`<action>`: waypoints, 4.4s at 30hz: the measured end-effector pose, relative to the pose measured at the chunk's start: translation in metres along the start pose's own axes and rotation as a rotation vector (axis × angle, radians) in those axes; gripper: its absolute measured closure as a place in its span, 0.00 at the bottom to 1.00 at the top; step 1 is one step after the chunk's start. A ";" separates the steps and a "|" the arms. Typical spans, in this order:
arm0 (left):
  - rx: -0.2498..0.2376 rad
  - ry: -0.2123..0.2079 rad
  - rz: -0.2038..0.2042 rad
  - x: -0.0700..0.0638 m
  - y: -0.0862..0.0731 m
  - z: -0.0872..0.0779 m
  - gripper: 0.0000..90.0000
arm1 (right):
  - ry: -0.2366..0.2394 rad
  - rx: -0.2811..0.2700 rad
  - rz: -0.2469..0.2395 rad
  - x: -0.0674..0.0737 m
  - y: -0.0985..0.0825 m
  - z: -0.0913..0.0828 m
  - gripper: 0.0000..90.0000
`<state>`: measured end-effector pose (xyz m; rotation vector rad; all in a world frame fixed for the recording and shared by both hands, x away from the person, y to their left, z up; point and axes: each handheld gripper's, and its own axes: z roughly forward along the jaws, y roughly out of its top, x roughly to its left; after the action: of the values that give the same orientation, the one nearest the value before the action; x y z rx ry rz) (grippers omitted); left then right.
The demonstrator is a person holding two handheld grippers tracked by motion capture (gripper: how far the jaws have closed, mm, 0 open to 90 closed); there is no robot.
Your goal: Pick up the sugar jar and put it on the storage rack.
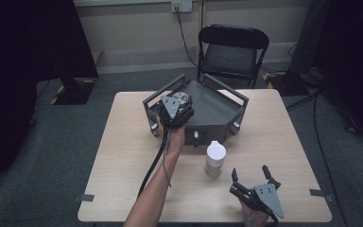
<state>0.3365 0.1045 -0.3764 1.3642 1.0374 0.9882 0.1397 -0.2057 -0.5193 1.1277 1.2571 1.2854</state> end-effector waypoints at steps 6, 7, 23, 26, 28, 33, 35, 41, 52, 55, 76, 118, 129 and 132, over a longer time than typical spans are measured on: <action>-0.013 0.001 0.005 0.000 -0.004 -0.001 0.36 | 0.000 0.000 0.000 0.000 0.000 0.000 0.00; -0.017 0.011 0.005 -0.002 -0.006 0.000 0.28 | 0.000 0.000 -0.001 0.000 0.000 0.000 0.00; 0.004 -0.011 -0.004 0.005 -0.012 0.002 0.00 | -0.004 0.000 0.000 0.001 0.000 0.000 0.00; 0.004 -0.011 0.006 0.005 -0.011 0.001 0.00 | -0.004 0.000 -0.001 0.001 0.000 0.000 0.00; -0.001 -0.011 0.018 0.005 -0.012 -0.001 0.00 | -0.004 0.000 0.000 0.001 0.000 0.000 0.00; -0.017 -0.013 0.018 0.004 -0.014 -0.009 0.00 | -0.004 0.000 -0.001 0.001 0.000 0.000 0.00; -0.025 -0.020 0.009 0.006 -0.016 -0.014 0.00 | -0.007 0.000 0.000 0.001 0.000 0.000 0.00; -0.031 -0.023 -0.017 0.009 -0.020 -0.028 0.00 | -0.009 0.000 0.000 0.001 0.000 0.000 0.00; -0.062 -0.033 -0.031 0.016 -0.029 -0.051 0.00 | -0.010 0.000 0.000 0.002 0.000 0.000 0.00; -0.067 -0.041 -0.023 0.017 -0.030 -0.059 0.00 | -0.011 0.000 -0.001 0.002 0.000 0.000 0.00; -0.080 -0.042 -0.065 0.026 -0.047 -0.101 0.00 | -0.017 0.001 -0.001 0.003 0.000 0.000 0.00; -0.100 0.087 -0.072 0.018 -0.137 -0.181 0.00 | -0.021 0.001 -0.001 0.004 0.000 0.000 0.00; -0.071 0.100 -0.067 0.022 -0.149 -0.184 0.00 | -0.019 0.001 -0.001 0.003 0.000 0.000 0.00; -0.076 0.104 -0.068 0.022 -0.152 -0.185 0.00 | -0.016 0.002 -0.002 0.003 0.000 0.000 0.00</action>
<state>0.1571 0.1774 -0.5193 1.2180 1.1058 1.0464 0.1392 -0.2029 -0.5190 1.1361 1.2474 1.2718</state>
